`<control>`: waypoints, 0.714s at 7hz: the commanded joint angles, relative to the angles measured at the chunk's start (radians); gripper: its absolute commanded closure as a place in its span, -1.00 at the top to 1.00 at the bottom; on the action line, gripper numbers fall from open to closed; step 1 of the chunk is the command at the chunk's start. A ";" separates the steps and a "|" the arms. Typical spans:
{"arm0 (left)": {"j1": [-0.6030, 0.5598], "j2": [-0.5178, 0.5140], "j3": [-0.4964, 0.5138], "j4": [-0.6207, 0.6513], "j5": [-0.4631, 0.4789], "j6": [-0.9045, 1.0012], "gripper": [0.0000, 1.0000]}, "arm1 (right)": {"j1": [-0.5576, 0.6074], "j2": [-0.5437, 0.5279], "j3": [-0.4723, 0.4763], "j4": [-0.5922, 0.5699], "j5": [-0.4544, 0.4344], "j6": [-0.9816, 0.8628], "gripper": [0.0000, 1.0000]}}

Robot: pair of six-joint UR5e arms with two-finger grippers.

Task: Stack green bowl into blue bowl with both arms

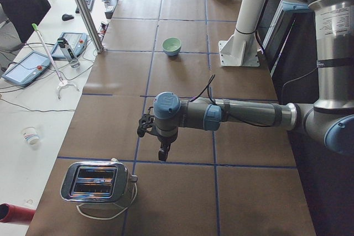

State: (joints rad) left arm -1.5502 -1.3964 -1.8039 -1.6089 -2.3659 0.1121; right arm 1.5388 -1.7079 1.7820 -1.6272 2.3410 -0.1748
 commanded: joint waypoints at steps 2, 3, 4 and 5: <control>-0.001 -0.006 -0.005 -0.009 -0.004 0.000 1.00 | 0.000 -0.001 -0.003 0.001 -0.002 0.000 1.00; -0.001 -0.010 -0.008 -0.009 -0.004 0.003 1.00 | 0.000 -0.001 -0.001 0.003 0.001 -0.002 1.00; -0.001 -0.003 -0.017 -0.006 0.002 0.006 1.00 | 0.000 -0.001 -0.001 0.003 0.003 0.000 1.00; -0.001 0.007 -0.031 -0.003 0.016 0.006 1.00 | 0.000 -0.003 -0.001 0.003 0.004 0.000 1.00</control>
